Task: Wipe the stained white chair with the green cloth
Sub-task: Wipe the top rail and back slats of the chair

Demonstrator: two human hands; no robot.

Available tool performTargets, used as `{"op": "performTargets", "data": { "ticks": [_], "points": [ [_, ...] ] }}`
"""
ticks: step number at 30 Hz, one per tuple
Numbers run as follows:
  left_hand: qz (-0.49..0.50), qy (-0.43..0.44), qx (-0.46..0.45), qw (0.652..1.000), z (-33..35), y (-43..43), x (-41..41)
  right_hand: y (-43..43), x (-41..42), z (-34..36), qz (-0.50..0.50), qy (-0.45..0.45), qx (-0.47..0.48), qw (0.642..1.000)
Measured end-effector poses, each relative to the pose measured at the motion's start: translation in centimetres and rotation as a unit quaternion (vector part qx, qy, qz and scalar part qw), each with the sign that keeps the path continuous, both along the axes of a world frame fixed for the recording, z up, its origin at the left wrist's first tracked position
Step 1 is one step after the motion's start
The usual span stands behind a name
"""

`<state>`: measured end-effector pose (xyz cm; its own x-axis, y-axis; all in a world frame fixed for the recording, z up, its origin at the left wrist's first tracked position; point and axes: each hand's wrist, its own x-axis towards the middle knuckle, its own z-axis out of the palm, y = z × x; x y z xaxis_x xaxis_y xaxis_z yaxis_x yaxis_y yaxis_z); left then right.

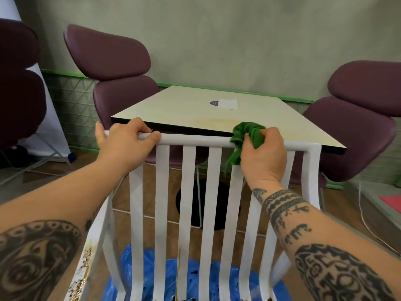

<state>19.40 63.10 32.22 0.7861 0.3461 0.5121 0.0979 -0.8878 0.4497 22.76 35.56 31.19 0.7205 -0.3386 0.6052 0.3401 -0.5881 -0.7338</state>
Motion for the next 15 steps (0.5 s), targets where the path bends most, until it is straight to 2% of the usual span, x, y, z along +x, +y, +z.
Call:
{"op": "performTargets", "data": {
  "ticks": [2, 3, 4, 6, 8, 10, 12, 15],
  "points": [
    [0.0, 0.0, 0.004, 1.0, 0.0, 0.0, -0.1, -0.4, -0.2, 0.2, 0.011, -0.047, -0.006, 0.999],
    [0.0, -0.002, 0.005, 1.0, -0.1, 0.1, -0.2, -0.2, -0.3, 0.1, 0.043, -0.07, -0.047, 0.996],
    [0.001, -0.006, 0.007, 1.0, -0.2, 0.1, -0.3, 0.2, -0.4, -0.3, 0.084, -0.087, -0.117, 0.986],
    [-0.001, -0.004, 0.006, 1.0, -0.3, 0.2, -0.5, 0.8, -0.8, -1.8, 0.146, -0.092, -0.294, 0.94],
    [-0.003, 0.006, 0.009, 1.0, -0.2, 0.2, -0.6, 0.5, -0.7, -3.2, 0.151, -0.085, -0.387, 0.906],
    [-0.004, 0.022, 0.013, 1.0, 0.0, 0.1, -0.6, 0.0, -0.9, -3.5, 0.132, -0.068, -0.409, 0.9],
    [-0.004, 0.044, 0.019, 0.999, 0.1, 0.1, -0.8, -0.3, -1.3, -2.9, 0.115, -0.004, -0.425, 0.898],
    [-0.013, 0.087, 0.021, 0.996, 0.9, -0.2, -1.7, -0.9, -2.9, -1.8, 0.094, 0.102, -0.377, 0.916]
  ]
}}
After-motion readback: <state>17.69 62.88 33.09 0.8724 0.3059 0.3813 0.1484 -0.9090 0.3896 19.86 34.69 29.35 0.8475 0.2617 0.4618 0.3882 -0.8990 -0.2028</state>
